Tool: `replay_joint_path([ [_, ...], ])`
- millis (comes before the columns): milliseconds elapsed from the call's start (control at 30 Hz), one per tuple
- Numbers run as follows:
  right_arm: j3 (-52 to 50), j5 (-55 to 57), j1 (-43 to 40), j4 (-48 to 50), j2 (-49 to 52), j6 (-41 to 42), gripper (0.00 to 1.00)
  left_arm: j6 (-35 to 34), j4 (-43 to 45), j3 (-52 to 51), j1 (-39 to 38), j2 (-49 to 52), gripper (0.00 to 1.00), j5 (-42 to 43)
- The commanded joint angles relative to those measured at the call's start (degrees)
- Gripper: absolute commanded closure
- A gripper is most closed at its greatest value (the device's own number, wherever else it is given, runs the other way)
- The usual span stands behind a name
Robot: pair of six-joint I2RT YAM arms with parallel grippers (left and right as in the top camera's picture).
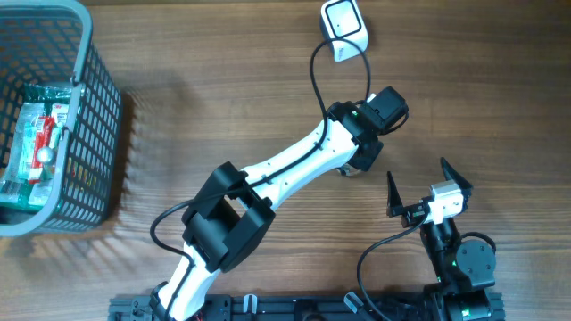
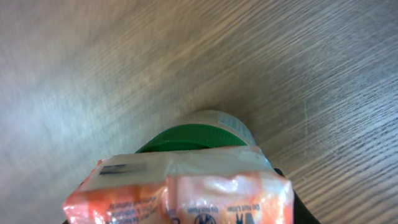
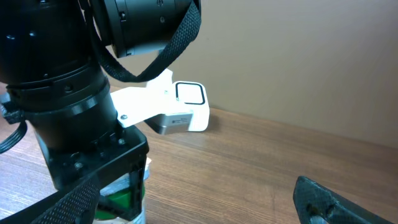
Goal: Scan the item barcode
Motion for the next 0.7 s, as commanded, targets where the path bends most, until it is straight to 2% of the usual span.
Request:
replay_joint_path([
  [0,-0.1,-0.9,-0.3,0.2,-0.2,-0.7,0.01,-23.7,-0.7,0.5,0.4,-2.3,0.71,1.2],
  [67,-0.1,-0.9,-0.3,0.2,-0.2,-0.7,0.00,-29.5,-1.0,0.5,0.2,-2.4,0.71,1.2],
  [133,-0.1,-0.9,-0.3,0.2,-0.2,-0.7,0.00,-29.6,-1.0,0.5,0.0,-2.4,0.71,1.2],
  [233,-0.1,-0.9,-0.3,0.2,-0.2,-0.7,0.01,-31.0,-0.9,0.5,-0.7,-2.4,0.65,1.2],
  [267,-0.1,-0.9,-0.3,0.2,-0.2,-0.7,0.00,-31.0,-0.8,0.5,-0.9,-2.4,0.61,0.9],
  [300,-0.1,-0.9,-0.3,0.2,-0.2,-0.7,0.00,-31.0,-0.8,0.5,-1.1,-2.4,0.52,0.9],
  [333,-0.1,-0.9,-0.3,0.2,-0.2,-0.7,0.00,-31.0,-0.9,0.5,-1.2,-2.4,0.47,0.9],
  [367,-0.1,-0.9,-0.3,0.2,-0.2,-0.7,0.00,-31.0,-1.0,0.5,-1.2,-2.4,0.37,1.0],
  [400,-0.1,-0.9,-0.3,0.2,-0.2,-0.7,0.01,-30.9,-1.0,0.5,-1.2,-2.4,0.31,1.0],
  [533,-0.1,-0.9,-0.3,0.2,-0.2,-0.7,0.00,-28.4,-0.8,0.5,-0.9,-2.9,0.20,0.9],
  [667,-0.1,-0.9,-0.3,0.2,-0.2,-0.7,0.00,-20.5,-0.7,0.5,-0.8,-6.1,0.21,1.0],
])
